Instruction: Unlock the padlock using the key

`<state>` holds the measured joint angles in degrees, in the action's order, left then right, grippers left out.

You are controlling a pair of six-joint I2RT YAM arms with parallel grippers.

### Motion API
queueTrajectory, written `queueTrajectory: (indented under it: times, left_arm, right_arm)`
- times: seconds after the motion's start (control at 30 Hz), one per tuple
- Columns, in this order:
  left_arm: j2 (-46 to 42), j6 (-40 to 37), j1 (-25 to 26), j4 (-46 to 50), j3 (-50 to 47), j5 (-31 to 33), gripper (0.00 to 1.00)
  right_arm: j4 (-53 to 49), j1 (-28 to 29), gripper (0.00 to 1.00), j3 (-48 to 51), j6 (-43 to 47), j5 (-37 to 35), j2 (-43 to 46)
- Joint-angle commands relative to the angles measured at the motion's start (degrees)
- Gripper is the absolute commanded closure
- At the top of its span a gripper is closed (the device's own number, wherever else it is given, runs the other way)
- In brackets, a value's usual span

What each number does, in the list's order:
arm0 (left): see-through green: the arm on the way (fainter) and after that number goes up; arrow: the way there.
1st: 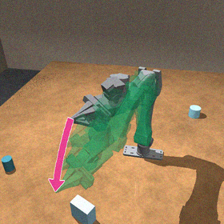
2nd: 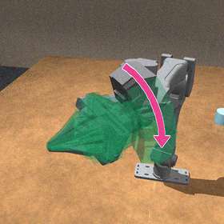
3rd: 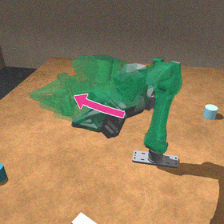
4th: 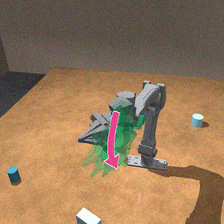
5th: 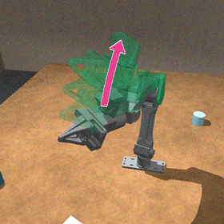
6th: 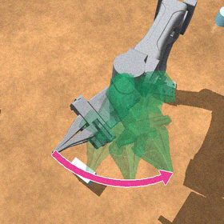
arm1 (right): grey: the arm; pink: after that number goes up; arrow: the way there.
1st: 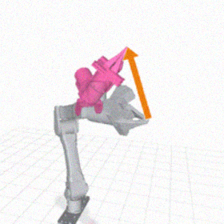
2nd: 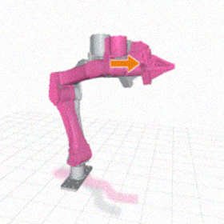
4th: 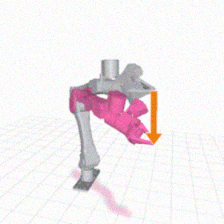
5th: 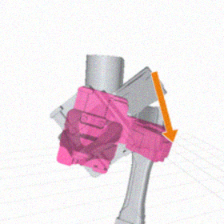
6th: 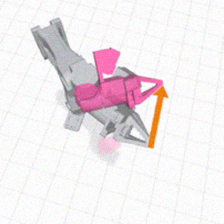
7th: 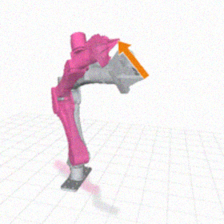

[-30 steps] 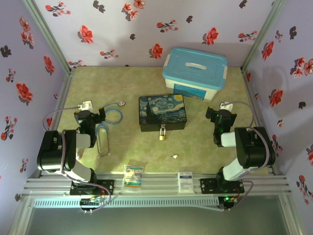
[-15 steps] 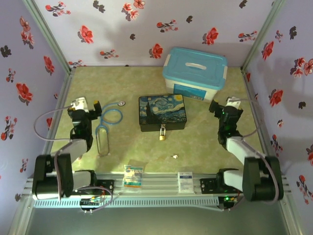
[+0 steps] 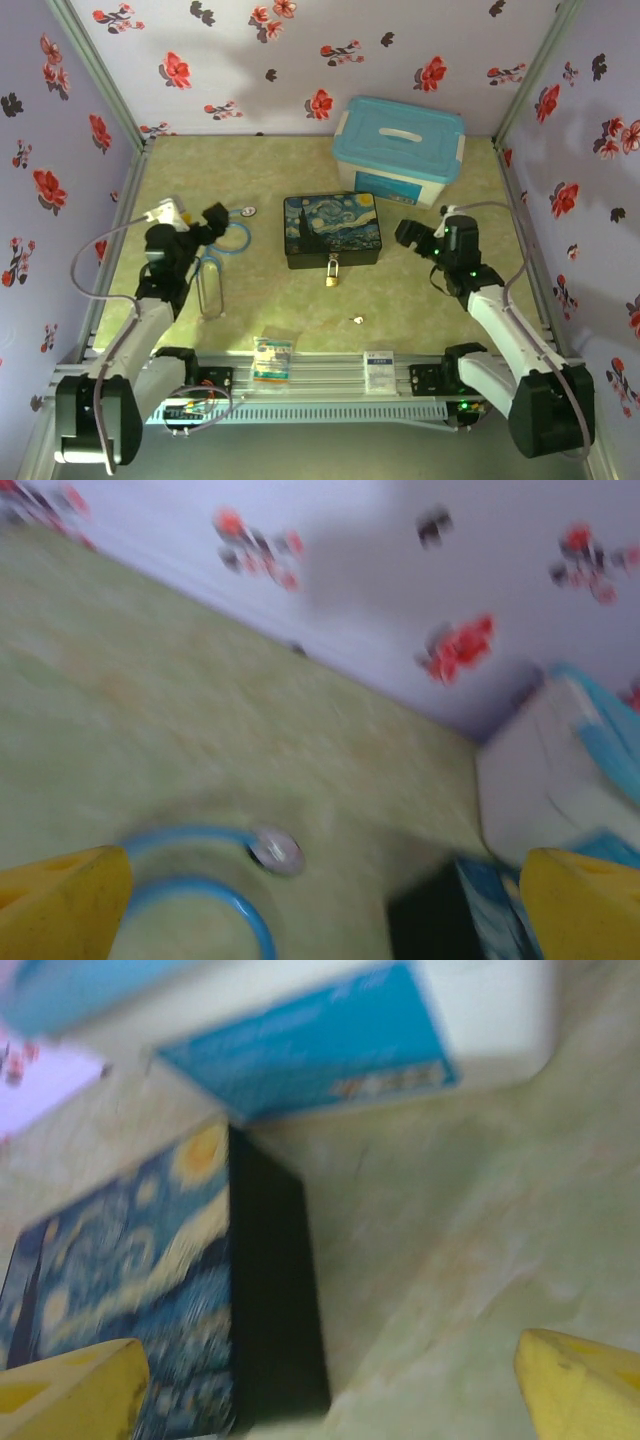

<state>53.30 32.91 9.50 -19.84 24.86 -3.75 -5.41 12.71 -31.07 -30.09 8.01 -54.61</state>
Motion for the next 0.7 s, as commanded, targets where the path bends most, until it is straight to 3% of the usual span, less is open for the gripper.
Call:
queueTrajectory:
  times: [0.0, 0.2, 0.37, 0.47, 0.53, 0.67]
  left_arm:
    - [-1.78, 3.74, 7.92, 12.12, 2.88, 0.15, 0.0]
    - [0.09, 7.5, 22.45, 16.91, 4.75, 5.36, 0.0]
    - [3.31, 11.24, 30.03, 6.41, 1.67, 3.27, 0.0]
    - [4.98, 14.7, 32.47, 1.77, -0.37, 2.34, 0.01]
    - [6.29, 16.37, 34.45, -0.23, -1.21, 2.26, 0.0]
    - [8.53, 15.52, 39.88, 1.23, 0.1, 4.69, 0.02]
  right_arm:
    - [-9.3, 5.8, 0.08, 0.58, -0.36, 0.67, 2.83]
    - [-14.63, 20.39, 0.16, 3.54, -2.74, -4.26, 3.63]
    - [-14.92, 30.71, 0.35, 4.85, -4.39, -7.4, 0.56]
    - [-15.44, 34.9, 0.45, 4.87, -4.28, -8.1, -1.48]
    - [-15.19, 36.84, 0.45, 4.94, -4.19, -7.84, -2.91]
    - [-13.0, 38.86, 0.54, 5.11, -3.23, -5.85, -6.98]
